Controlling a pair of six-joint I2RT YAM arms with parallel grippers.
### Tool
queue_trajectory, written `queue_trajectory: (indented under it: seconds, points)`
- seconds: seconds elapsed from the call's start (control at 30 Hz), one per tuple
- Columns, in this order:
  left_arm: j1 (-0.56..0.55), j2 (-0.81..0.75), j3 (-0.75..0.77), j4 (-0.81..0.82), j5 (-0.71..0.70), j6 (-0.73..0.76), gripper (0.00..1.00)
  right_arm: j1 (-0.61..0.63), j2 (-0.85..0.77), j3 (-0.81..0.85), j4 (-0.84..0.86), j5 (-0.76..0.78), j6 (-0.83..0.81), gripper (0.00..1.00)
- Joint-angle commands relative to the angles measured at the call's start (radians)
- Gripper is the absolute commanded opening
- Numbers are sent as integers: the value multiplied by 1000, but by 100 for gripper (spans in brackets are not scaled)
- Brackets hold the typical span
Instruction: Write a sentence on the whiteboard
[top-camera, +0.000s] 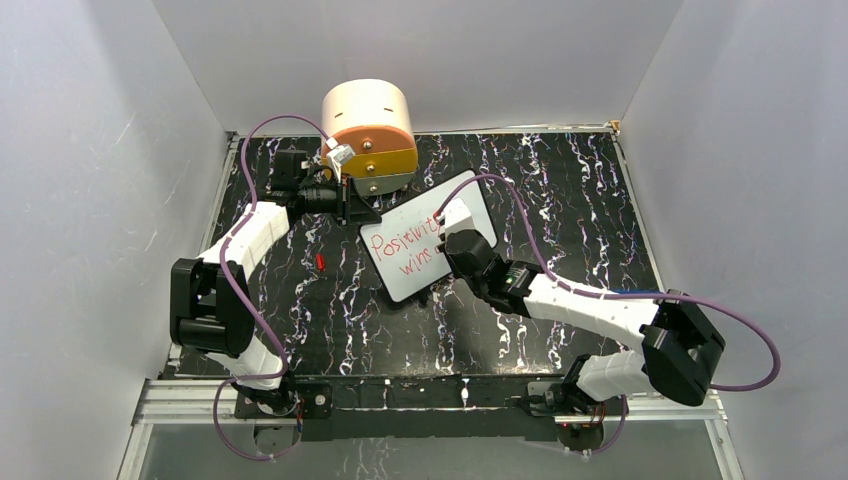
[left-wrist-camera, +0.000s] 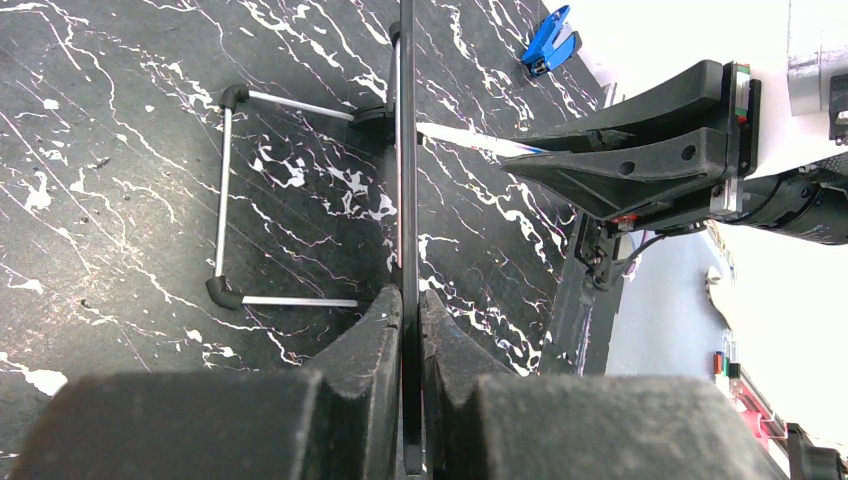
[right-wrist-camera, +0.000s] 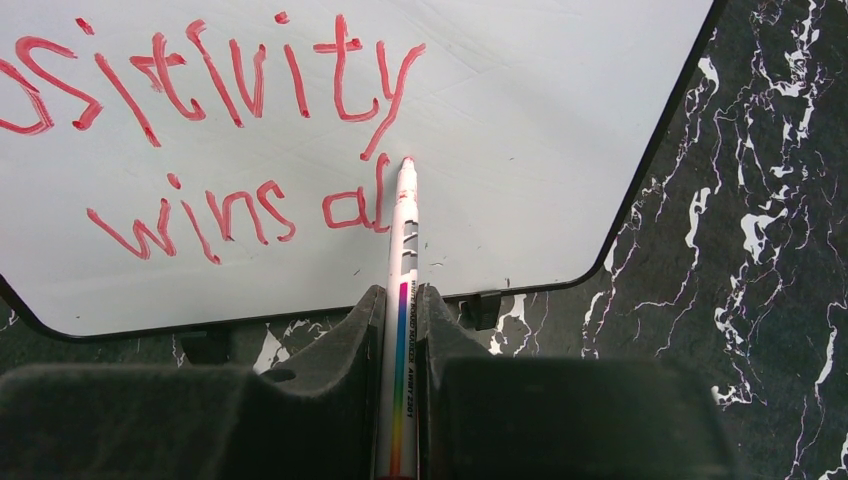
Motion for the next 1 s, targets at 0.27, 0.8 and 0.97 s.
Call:
queue_trajectory:
  seconds: [0.27, 0.8, 0.97]
  points:
    - [-9, 39, -16, -71, -95, 39, 0, -6, 7, 28, -47, -46, 28, 0]
    - [-9, 39, -15, -72, -95, 38, 0, -6, -1, -2, -90, -51, 50, 0]
    - [-9, 37, -17, -72, -96, 38, 0, -6, -4, -2, -93, -45, 50, 0]
